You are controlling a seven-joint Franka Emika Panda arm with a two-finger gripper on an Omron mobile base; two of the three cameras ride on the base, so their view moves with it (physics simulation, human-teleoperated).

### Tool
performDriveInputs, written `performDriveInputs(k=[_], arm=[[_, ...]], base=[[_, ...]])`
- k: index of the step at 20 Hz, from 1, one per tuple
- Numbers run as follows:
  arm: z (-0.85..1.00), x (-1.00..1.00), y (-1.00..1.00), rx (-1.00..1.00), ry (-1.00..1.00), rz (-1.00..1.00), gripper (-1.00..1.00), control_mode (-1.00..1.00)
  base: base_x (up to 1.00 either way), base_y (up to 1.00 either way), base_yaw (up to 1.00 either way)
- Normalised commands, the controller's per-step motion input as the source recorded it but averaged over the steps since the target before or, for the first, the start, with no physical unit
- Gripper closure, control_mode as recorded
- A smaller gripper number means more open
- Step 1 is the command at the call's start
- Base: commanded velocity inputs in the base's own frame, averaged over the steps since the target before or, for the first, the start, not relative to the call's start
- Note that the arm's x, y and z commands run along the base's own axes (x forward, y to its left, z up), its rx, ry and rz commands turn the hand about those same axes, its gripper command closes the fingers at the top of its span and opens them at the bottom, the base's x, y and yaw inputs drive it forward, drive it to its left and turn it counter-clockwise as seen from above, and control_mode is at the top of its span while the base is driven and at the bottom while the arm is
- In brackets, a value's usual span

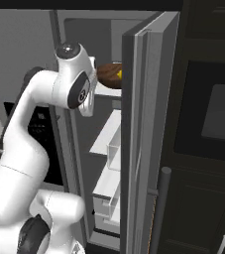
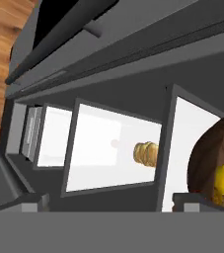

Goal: Pick the chicken drumstick and lemon from their plates and place them in the bowl. Then put the bowl in the fridge.

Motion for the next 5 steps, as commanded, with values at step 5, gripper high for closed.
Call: performDriveInputs(k=[5], arm=[[-0.11, -0.92, 0.32, 0.0, 0.0, -0.12, -1.0, -1.0]], base=[[0.0, 0.0, 0.0]])
